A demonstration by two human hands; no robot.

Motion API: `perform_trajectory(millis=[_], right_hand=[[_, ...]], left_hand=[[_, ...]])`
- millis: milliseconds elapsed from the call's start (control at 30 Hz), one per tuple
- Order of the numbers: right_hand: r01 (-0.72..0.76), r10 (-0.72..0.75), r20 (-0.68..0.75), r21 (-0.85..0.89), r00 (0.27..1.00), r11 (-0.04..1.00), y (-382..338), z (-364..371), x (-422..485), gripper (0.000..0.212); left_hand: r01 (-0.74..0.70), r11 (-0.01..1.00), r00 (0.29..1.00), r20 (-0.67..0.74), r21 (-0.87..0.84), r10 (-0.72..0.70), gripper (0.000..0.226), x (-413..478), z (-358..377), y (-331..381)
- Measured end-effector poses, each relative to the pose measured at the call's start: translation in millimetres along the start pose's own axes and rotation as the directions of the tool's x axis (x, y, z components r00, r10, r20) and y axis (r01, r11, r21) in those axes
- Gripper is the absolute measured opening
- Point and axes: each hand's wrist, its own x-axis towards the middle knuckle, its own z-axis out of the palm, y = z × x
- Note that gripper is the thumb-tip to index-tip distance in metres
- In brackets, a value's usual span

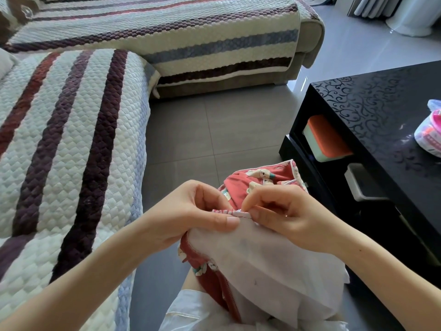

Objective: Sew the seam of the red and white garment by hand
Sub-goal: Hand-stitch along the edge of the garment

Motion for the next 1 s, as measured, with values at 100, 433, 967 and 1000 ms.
perform_trajectory(millis=[100, 433, 967, 1000], right_hand=[[0.013, -0.013, -0.005, 0.019, 1.000, 1.000, 1, 0, -1, 0.016], [0.018, -0.018, -0.008, 0.030, 1.000, 0.999, -1, 2, -1, 0.019], [-0.024, 0.024, 0.012, 0.045, 1.000, 0.999, -9, 1, -2, 0.022], [-0.021, 0.021, 0.009, 0.045, 1.000, 0.999, -9, 1, -3, 0.022]], left_hand=[[-0.003, 1.000, 1.000, 0.015, -0.017, 0.003, 0.012, 1, -1, -1], [-0.008, 0.997, 1.000, 0.027, -0.080, 0.010, 0.015, 0, -3, -4], [-0.002, 0.995, 0.999, 0.038, -0.099, 0.005, 0.007, 0, 4, -1], [0.000, 0.995, 0.999, 0.040, -0.103, 0.004, 0.007, 0, 5, 0]])
